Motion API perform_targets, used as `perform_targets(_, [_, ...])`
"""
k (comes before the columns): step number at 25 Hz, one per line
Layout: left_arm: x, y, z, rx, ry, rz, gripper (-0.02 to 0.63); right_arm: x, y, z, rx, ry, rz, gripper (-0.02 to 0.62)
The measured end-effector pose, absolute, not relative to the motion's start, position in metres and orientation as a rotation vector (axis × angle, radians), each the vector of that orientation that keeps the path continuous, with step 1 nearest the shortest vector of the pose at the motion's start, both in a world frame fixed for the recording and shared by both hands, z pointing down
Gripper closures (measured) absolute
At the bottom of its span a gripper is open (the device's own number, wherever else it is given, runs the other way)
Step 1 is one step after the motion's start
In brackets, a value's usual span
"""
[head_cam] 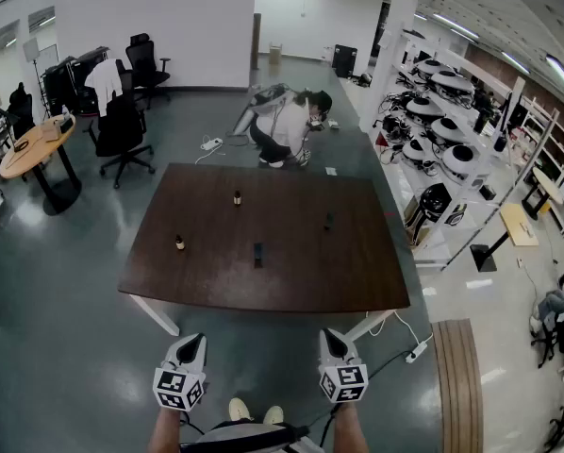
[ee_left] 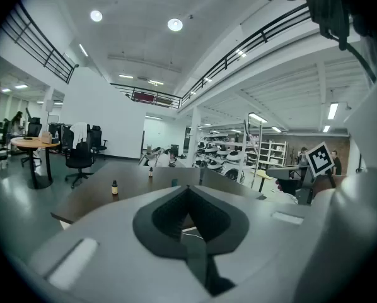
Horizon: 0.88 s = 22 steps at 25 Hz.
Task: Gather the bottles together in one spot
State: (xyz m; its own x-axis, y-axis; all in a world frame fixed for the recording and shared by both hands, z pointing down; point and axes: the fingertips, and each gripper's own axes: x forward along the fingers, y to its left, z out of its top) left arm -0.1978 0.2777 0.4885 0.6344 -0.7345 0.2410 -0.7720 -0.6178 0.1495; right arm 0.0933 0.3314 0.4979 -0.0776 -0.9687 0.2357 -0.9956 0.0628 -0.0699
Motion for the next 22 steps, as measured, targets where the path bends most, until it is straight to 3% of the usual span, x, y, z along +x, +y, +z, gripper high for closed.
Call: perform_targets(22, [-0.157,0.295,0.497,2.572,-1.314,0.225,0.606,0.064,0.304,0.509,1.801,-2.422,0.289,0.593])
